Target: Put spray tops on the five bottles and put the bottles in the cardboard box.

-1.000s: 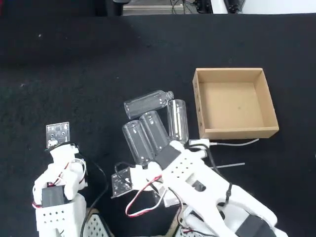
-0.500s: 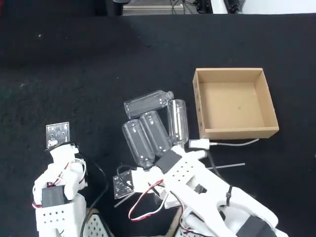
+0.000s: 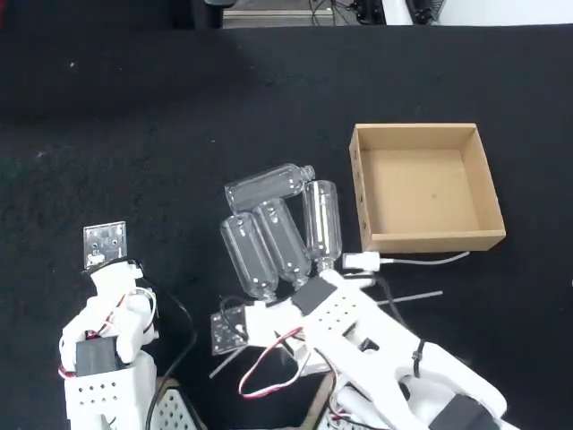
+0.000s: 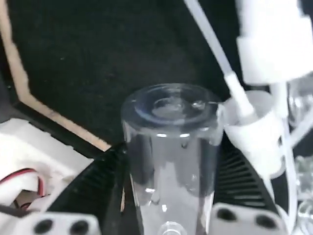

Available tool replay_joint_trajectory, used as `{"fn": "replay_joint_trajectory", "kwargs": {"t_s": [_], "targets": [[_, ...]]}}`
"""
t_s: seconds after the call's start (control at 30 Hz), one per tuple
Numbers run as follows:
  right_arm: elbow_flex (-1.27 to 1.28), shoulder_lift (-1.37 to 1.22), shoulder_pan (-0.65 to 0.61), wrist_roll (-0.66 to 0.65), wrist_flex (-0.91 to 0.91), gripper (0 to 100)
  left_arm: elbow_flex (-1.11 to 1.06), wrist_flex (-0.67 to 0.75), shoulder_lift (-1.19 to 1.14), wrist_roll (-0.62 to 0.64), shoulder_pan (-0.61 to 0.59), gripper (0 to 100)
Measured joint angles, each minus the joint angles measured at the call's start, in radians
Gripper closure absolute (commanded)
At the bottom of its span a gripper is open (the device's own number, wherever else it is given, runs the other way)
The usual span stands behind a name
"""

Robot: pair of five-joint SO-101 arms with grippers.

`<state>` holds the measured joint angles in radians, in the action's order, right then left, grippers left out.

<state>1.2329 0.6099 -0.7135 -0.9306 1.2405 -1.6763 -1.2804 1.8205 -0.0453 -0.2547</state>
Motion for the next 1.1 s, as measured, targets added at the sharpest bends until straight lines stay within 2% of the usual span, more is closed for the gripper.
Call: {"fn": "replay_joint_trajectory", "kwargs": {"t_s": [0.1, 0.23, 0.4, 0.5, 0.6, 0.77, 0.9, 1.0, 1.1], "targets": [[-0.015, 0.0, 0.038, 0.0, 0.04, 98.6, 0.0, 0.0, 0.0, 0.0, 0.0, 96], [-0.146, 0.0, 0.081, 0.0, 0.167, 97.2, 0.0, 0.0, 0.0, 0.0, 0.0, 96], [-0.427, 0.0, 0.146, 0.009, 0.387, 97.0, 0.0, 0.0, 0.0, 0.0, 0.0, 96], [-0.605, 0.0, 0.18, 0.1, 0.45, 96.9, 0.0, 0.0, 0.0, 0.0, 0.0, 96], [-0.753, 0.0, 0.186, 0.265, 0.451, 96.9, 0.0, 0.0, 0.0, 0.0, 0.0, 96], [-0.795, 0.0, 0.19, 0.606, 0.265, 96.9, 0.0, 0.0, 0.0, 0.0, 0.0, 95], [-0.749, 0.0, 0.19, 0.775, 0.107, 96.9, 0.0, 0.002, 0.0, -0.011, 0.0, 95], [-0.715, 0.0, 0.19, 0.875, 0.0, 96.9, 0.0, 0.043, 0.0, -0.123, -0.068, 95], [-0.684, -0.002, 0.13, 0.936, -0.075, 96.9, 0.015, 0.135, 0.002, -0.325, -0.227, 95]]}}
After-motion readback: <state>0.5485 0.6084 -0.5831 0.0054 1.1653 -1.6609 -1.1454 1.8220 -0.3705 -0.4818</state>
